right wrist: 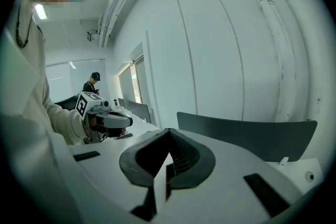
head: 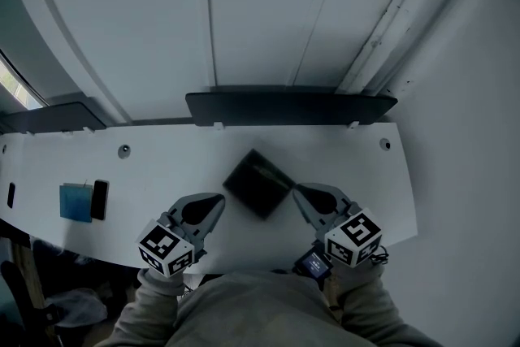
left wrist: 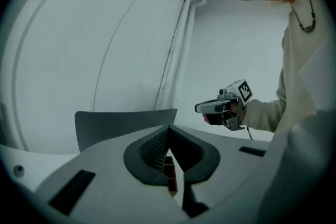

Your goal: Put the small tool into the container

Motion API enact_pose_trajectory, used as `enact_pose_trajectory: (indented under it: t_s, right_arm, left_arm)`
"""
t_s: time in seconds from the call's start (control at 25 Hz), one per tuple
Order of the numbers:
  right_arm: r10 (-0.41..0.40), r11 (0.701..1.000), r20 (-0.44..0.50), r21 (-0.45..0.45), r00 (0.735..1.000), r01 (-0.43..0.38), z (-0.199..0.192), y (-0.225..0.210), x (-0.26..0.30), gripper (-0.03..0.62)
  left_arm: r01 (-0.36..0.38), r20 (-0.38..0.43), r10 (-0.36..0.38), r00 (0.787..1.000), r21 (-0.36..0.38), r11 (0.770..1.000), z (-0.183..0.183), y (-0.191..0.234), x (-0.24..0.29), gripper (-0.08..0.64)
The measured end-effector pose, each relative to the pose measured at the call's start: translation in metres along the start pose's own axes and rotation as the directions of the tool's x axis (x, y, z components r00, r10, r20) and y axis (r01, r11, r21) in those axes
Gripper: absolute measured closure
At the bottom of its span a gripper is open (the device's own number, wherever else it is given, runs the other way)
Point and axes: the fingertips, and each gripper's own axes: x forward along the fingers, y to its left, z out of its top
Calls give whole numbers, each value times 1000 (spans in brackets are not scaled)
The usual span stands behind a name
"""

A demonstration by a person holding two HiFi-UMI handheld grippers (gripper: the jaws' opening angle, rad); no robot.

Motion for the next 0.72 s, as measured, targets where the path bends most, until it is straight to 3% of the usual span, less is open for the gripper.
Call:
enact_pose_trajectory:
  t_s: [0.24, 0.44, 0.72]
  right_arm:
    - [-21, 1000, 3, 3, 1000, 21, 0, -5, 0, 573]
    - [-19, 1000, -5, 4, 1000, 19, -3, -8, 0, 573]
    - [-38, 998, 5, 40, 999, 37, -6, -19, -2, 573]
  left_arm:
    - [-36, -44, 34, 998, -37, 999, -11, 9, 1, 560]
    - [-14, -36, 13, 999, -25, 1000, -10, 3, 3, 559]
    - [-48, -99, 43, 994, -53, 997, -30, 16, 6, 560]
